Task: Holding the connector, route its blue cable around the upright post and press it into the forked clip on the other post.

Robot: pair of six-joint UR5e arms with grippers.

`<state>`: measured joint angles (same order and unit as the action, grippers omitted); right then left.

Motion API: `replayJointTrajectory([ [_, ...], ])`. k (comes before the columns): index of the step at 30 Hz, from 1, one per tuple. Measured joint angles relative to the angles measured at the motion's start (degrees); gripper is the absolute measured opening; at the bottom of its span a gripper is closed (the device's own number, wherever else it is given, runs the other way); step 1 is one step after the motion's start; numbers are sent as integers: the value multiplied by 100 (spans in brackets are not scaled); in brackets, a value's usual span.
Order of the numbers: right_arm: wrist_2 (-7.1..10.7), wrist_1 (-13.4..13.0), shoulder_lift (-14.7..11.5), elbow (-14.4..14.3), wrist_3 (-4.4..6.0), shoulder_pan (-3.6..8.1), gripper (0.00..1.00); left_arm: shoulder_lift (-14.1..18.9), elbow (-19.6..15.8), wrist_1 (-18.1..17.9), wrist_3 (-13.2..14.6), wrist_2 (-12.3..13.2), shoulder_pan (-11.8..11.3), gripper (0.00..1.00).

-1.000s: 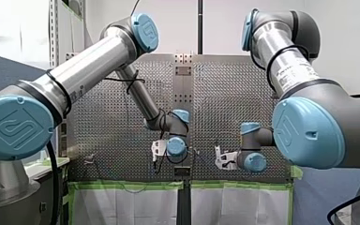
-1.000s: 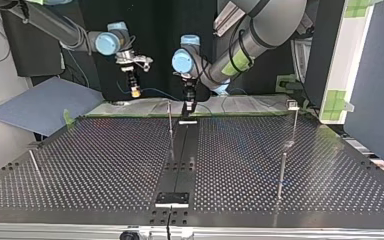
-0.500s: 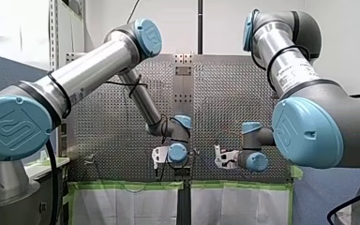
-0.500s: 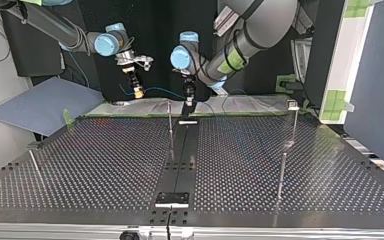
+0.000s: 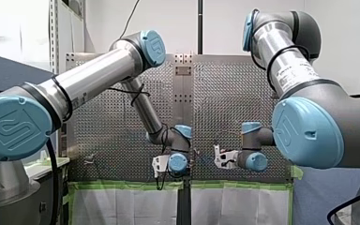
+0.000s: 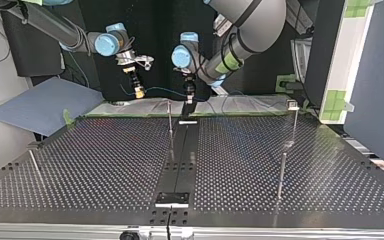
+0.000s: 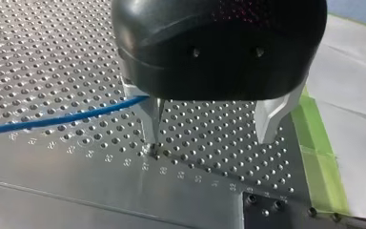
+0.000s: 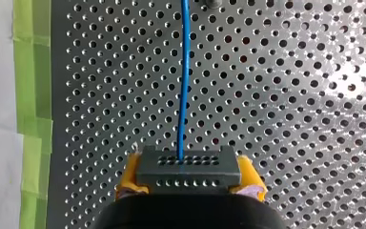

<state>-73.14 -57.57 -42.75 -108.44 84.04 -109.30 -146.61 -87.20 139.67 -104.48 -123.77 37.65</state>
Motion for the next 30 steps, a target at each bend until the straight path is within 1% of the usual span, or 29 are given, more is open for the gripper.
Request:
replayJointTrajectory([
  [7,0,0,0,1,0,-12,0,-1,11,-235,41,62,-24,100],
  [12,-13,0,0,1,9,-3,0,-2,14,-267,53,77,-33,100],
  [16,-22,0,0,2,20,16,0,-2,14,-271,58,2,-36,100],
  [17,-23,0,-1,1,21,19,0,-2,14,-273,58,-10,-36,84],
  [18,-24,0,-1,1,23,22,0,-2,13,-277,59,-21,-37,84],
  [19,-25,0,-1,1,24,23,0,-3,14,-280,59,-26,-37,68],
  [20,-25,0,-1,2,25,24,0,-2,13,-283,59,-29,-38,57],
  [21,-25,0,0,1,25,25,0,-2,13,-288,60,-33,-38,57],
  [22,-26,0,-1,2,26,25,0,-3,13,-292,61,-33,-38,45],
  [23,-26,0,-1,1,26,25,0,-3,14,-299,67,-31,-37,39],
  [24,-26,-1,-1,2,26,26,0,-3,14,-311,88,-23,-35,39],
  [25,-26,0,-1,1,26,25,0,-2,15,-319,110,-16,-33,36],
  [30,-31,0,-1,2,27,26,0,1,20,-340,209,4,-12,36],
])
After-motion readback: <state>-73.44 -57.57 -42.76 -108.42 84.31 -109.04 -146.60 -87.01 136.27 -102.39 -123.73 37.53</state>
